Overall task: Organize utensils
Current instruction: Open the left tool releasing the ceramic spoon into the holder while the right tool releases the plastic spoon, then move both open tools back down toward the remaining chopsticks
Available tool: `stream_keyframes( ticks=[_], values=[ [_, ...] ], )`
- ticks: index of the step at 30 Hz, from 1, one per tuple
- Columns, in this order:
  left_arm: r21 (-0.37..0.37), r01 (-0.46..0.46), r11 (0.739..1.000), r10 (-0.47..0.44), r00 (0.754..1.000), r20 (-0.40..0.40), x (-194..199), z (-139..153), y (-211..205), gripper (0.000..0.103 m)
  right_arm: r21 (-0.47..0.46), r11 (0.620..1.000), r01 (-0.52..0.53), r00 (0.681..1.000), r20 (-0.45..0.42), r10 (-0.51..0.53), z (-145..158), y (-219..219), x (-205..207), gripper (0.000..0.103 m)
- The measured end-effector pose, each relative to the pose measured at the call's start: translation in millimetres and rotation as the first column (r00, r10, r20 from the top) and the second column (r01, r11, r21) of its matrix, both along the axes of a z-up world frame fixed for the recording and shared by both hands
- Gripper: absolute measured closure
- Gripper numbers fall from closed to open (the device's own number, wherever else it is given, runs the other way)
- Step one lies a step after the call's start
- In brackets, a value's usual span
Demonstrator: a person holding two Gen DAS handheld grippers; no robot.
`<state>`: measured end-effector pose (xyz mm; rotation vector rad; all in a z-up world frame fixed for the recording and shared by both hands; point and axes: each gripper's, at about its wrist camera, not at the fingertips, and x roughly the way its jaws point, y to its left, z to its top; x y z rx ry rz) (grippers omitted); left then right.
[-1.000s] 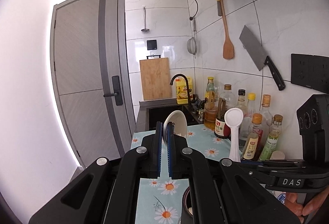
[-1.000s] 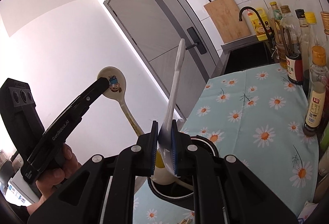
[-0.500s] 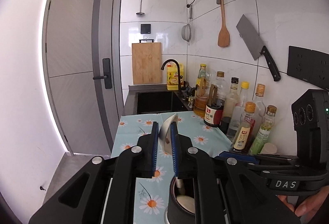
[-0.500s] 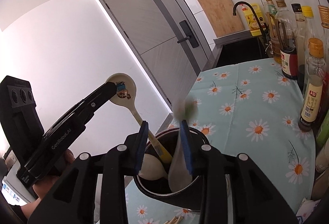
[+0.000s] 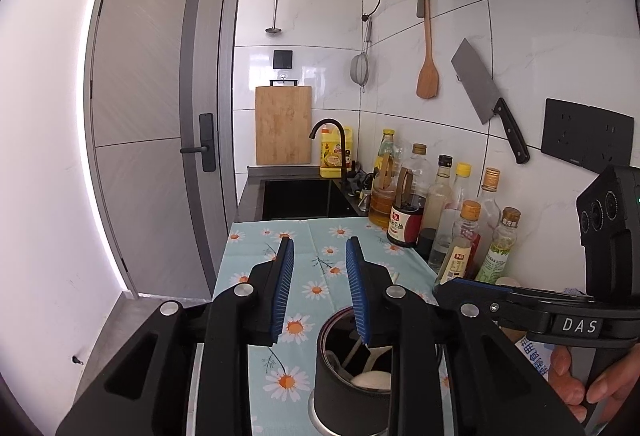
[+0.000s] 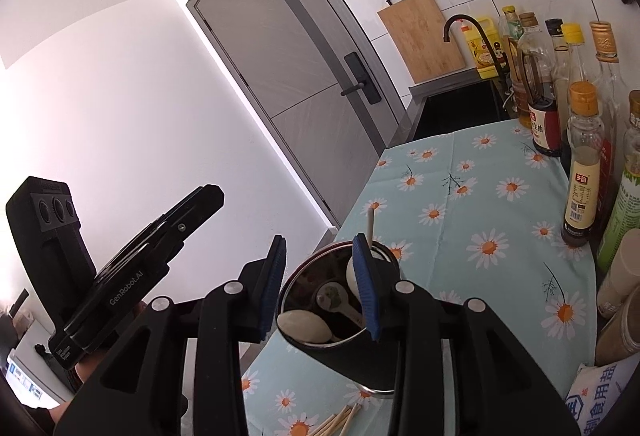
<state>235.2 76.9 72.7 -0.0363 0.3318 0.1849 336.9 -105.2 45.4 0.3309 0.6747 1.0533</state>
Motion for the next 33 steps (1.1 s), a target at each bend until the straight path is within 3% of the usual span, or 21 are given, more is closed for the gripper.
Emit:
stream_keyframes(
  ticks=[16, 24, 29, 33],
  values=[
    [-0.092, 0.041, 0.995, -0.049, 0.994, -0.094, -39.2, -8.9, -4.4, 0.077, -0.023, 1.000, -0.013, 0.998, -0.066, 0.011, -0.6, -16.2, -44.7, 0.067],
    [-0.188, 0.049, 0.981, -0.085, 0.978, -0.190, -63.1, -43.6, 3.3, 0.077, -0.131, 0.991, -0.038, 0.982, -0.187, 0.013, -34.3, -17.4, -62.2, 0.067],
    [-0.229, 0.061, 0.972, -0.125, 0.953, -0.277, -74.1, -68.5, 10.1, 0.072, -0.210, 0.974, -0.084, 0.959, -0.282, 0.022, -61.9, -7.1, -75.0, 0.067],
    [-0.228, 0.067, 0.971, -0.142, 0.933, -0.329, -81.3, -84.5, 14.2, 0.072, -0.325, 0.944, -0.062, 0.958, -0.284, -0.035, -78.9, 4.9, -86.4, 0.067]
  ],
)
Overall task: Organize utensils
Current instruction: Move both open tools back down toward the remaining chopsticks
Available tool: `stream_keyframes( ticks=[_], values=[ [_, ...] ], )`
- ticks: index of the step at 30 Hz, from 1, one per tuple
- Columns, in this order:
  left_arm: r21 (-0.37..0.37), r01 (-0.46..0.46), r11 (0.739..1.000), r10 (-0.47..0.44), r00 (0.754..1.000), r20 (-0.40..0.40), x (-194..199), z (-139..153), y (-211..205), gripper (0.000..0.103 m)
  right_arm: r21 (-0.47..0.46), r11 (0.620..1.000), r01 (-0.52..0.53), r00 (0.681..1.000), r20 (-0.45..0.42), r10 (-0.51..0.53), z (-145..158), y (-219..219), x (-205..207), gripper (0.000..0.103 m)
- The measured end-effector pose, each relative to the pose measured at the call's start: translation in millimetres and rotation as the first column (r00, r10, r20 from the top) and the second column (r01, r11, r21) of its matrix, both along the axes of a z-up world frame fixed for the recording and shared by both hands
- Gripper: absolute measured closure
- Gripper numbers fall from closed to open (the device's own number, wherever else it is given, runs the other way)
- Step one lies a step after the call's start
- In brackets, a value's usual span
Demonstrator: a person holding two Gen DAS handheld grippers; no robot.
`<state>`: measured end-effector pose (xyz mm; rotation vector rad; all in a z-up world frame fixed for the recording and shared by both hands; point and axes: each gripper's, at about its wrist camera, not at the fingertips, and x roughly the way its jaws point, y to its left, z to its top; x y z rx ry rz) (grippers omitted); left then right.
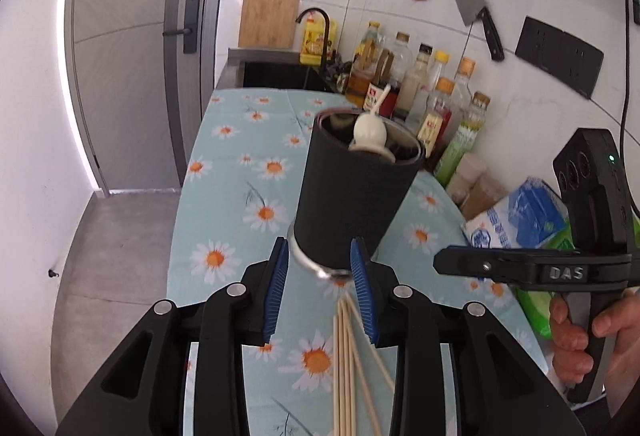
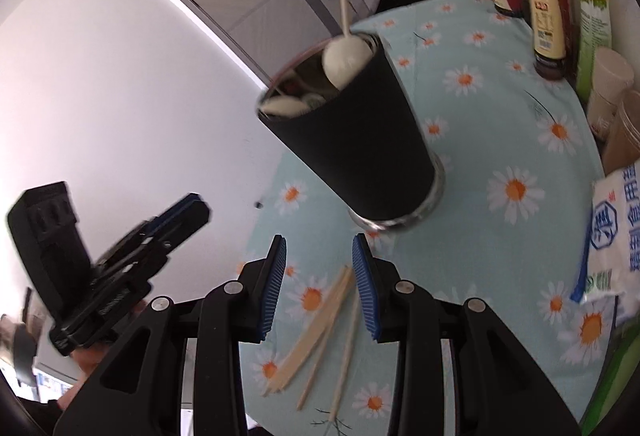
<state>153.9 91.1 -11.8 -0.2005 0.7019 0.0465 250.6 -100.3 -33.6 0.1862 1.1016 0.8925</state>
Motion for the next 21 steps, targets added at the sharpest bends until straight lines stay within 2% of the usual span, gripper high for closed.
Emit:
stream_keyframes(
  ticks=[7, 10, 17, 21],
  values=[
    [-0.058, 0.056, 0.997, -0.062, 0.993, -0.104, -18.1, -32.5, 11.2, 0.072, -0.180, 0.982, -0.047, 0.996, -0.083, 0.033, -34.4, 27.2, -20.8, 0.067],
    [-0.072, 0.083, 0.994, -0.093, 0.986, -0.137, -20.9, -46.2, 12.5, 0.072, -0.278, 0.958, -0.074, 0.983, -0.182, 0.023, -55.9, 35.8, -22.0, 0.067],
    [-0.134, 0.126, 0.983, -0.151, 0.969, -0.194, -22.1, -78.5, 15.1, 0.072, -0.379, 0.918, -0.120, 0.970, -0.244, 0.026, -70.8, 55.6, -27.4, 0.068],
    [-0.160, 0.155, 0.975, -0.187, 0.960, -0.209, -23.9, -89.8, 15.7, 0.072, -0.424, 0.895, -0.137, 0.961, -0.278, 0.015, -80.6, 70.2, -27.7, 0.076]
  ],
)
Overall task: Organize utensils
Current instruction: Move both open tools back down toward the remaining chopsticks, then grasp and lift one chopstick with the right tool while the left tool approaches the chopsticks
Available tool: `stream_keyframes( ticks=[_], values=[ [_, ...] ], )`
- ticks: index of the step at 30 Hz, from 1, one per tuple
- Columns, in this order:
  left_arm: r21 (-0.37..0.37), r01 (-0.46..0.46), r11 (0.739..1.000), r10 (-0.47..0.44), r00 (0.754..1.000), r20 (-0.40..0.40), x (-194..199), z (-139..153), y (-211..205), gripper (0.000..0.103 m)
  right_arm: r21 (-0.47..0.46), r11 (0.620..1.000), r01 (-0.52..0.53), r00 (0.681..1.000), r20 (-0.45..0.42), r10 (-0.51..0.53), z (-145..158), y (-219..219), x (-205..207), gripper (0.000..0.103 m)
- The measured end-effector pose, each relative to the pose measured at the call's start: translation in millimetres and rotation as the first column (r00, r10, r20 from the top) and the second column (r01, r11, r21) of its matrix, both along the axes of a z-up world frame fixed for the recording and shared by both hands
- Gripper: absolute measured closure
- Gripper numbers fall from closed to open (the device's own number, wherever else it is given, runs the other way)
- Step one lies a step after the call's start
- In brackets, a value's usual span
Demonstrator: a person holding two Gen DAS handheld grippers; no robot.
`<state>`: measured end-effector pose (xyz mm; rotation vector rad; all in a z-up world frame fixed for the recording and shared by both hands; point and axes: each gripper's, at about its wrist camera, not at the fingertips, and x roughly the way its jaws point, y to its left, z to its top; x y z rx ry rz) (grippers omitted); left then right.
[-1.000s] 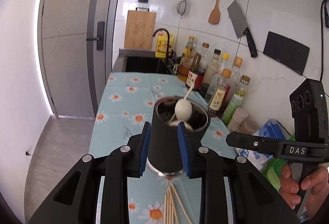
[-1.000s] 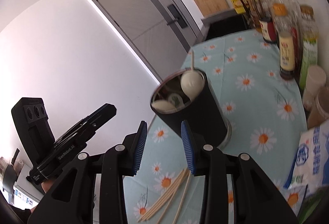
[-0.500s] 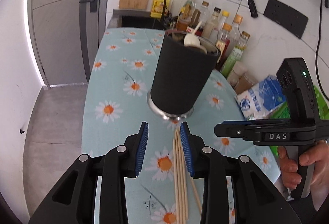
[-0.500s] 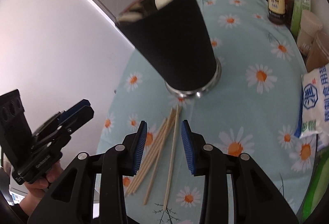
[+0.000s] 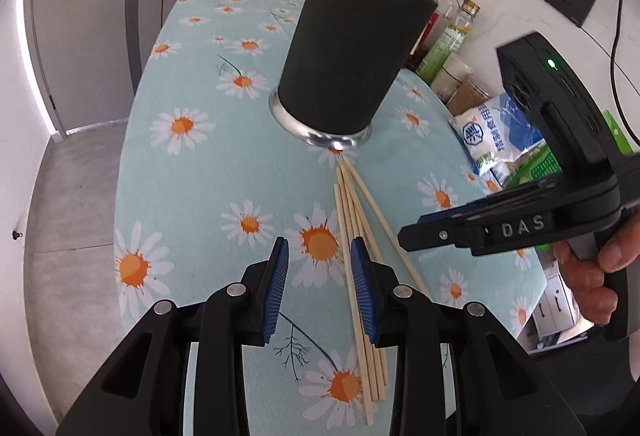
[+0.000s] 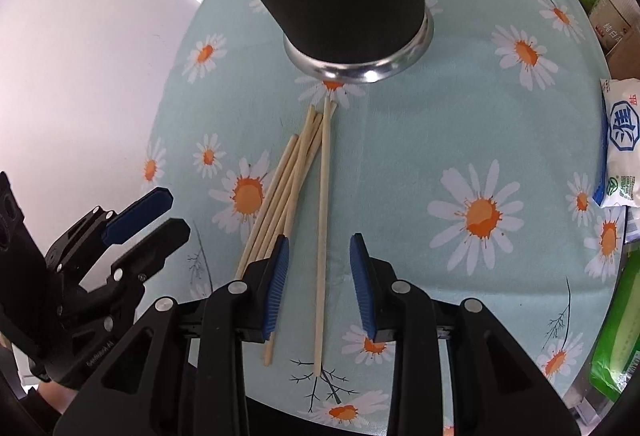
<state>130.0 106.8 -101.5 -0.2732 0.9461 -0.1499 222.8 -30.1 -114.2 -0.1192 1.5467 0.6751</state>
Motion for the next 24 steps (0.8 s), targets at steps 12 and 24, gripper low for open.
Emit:
stream_keyframes(
  ticks=[12, 24],
  values=[
    [-0.072, 0.069, 0.995, -0.072, 0.996, -0.044, -5.0, -25.3, 4.7, 0.072, -0.178, 0.984, -0.013, 1.000, 0.012, 0.015, -18.0, 41.3, 2.2, 0.084],
    [-0.076, 0.112, 0.991, -0.118, 0.989, -0.086, 3.0, -31.5, 2.2, 0.072, -0.191, 0.982, 0.010, 0.999, 0.040, -0.003, -21.1, 55.8, 8.2, 0.097]
  ],
)
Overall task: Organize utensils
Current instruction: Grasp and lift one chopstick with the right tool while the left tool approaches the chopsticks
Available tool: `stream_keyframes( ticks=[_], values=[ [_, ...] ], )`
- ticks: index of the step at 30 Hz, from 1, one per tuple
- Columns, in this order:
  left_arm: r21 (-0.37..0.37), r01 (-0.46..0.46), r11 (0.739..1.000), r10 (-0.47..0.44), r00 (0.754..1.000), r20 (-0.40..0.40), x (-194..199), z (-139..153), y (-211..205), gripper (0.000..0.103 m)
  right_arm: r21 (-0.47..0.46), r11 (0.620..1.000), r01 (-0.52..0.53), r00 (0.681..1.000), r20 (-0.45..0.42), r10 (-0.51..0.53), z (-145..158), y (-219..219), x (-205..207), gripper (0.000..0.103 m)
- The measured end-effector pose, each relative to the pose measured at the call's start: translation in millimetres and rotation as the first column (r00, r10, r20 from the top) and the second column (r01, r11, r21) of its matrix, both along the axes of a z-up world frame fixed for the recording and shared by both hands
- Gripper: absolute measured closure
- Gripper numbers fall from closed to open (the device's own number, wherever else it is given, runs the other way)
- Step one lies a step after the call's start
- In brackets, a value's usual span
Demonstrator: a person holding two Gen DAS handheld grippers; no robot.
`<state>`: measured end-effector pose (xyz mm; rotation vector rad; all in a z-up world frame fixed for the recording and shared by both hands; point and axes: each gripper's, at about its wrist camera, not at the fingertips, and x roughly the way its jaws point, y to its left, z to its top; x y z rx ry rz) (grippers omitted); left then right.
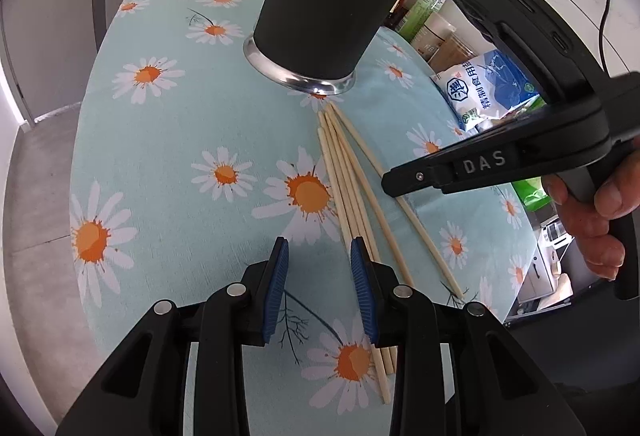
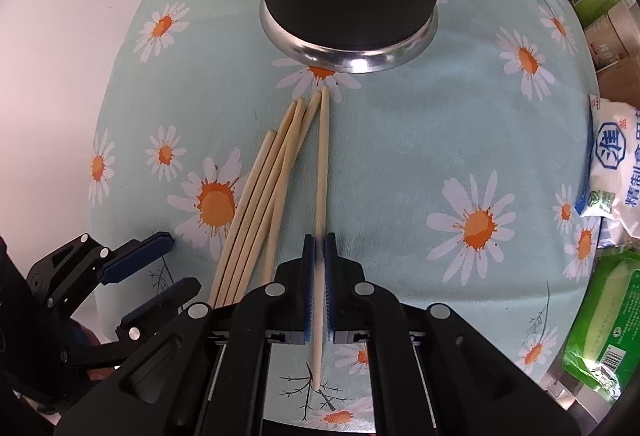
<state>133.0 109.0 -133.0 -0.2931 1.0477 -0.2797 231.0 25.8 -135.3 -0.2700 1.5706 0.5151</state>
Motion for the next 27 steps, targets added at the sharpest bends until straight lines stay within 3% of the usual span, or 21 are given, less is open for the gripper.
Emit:
stream_keyframes(
  ticks=[8, 14, 22, 27],
  values=[
    [0.044, -0.019, 0.999, 0.020, 1.000, -0.022, 15.3, 5.7, -9.0, 0.072, 0.090, 0.996, -0.006, 0.999, 0.034, 0.002, 17.7, -39.6, -0.6, 0.097],
    [0.120, -0.017, 0.993, 0.025, 0.997, -0.070, 27.0, 3.5, -23.3, 0.074, 0.202, 0.979, -0.007, 1.000, 0.015, 0.004, 29.9, -69.5, 1.6, 0.097],
    [0.257, -0.039, 0.966, 0.074, 0.989, -0.126, 40.8, 4.2, -39.1, 0.080, 0.280, 0.960, -0.025, 1.000, -0.005, 0.028, 39.5, -100.1, 10.2, 0.097],
    [0.301, -0.047, 0.953, 0.102, 0.981, -0.167, 48.3, 4.0, -45.2, 0.081, 0.316, 0.948, -0.047, 0.998, -0.022, 0.057, 36.3, -106.0, 12.5, 0.097]
  ],
)
